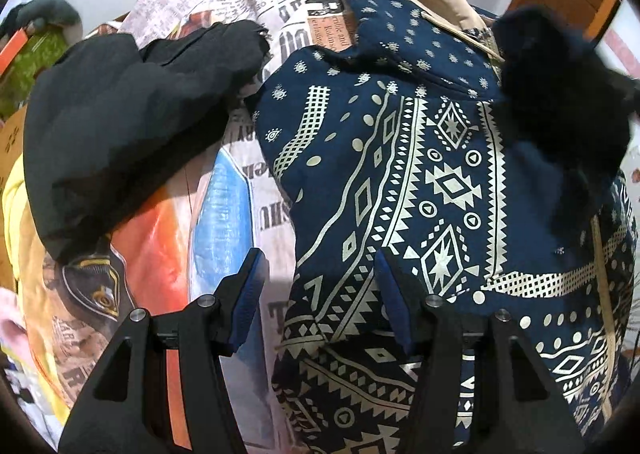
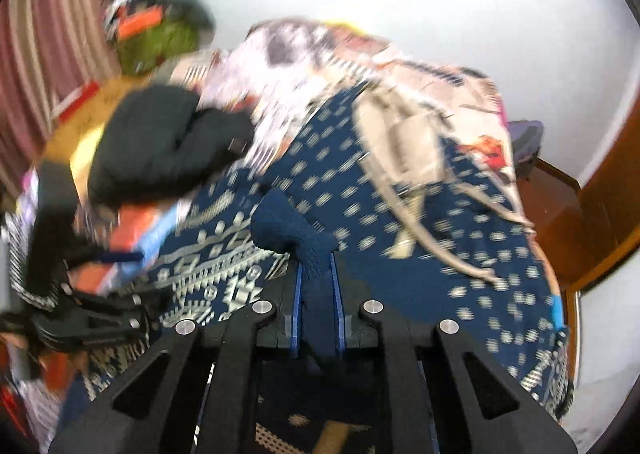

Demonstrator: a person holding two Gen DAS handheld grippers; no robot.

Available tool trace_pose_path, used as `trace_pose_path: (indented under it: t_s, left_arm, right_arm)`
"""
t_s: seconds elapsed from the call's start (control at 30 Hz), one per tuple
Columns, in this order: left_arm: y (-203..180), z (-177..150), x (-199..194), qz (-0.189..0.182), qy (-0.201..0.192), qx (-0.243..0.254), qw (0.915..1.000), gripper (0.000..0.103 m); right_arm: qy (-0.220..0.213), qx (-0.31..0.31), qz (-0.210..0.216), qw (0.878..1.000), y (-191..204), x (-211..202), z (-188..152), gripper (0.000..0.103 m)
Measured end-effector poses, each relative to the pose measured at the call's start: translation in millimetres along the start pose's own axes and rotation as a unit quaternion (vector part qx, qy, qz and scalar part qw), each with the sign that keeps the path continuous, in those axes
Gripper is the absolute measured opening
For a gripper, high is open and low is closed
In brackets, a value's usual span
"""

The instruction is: Fold large clothes

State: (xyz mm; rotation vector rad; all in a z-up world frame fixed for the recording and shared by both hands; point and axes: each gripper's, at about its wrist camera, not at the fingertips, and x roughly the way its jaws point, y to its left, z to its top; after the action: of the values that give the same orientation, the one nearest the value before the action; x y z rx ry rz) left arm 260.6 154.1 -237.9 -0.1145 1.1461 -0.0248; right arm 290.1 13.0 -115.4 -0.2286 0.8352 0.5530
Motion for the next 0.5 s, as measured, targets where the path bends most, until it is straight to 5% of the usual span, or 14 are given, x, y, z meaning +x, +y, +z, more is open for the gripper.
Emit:
trace_pose_path:
  t_s: [0.27,0.5]
  left_arm:
    - [-2,-5,-2,0.024,-0.011,-0.015,0.9995,0.064]
    - [3,-10,-3,0.029,-0.012,-0.037,0.9988,0.069]
  right_arm:
    - [-0.060,0.107,-0.020,0.992,-83,-56,0,0.011]
    - [-0.044,0.168,-0.063,0.983,-140,-62,-34,0.011]
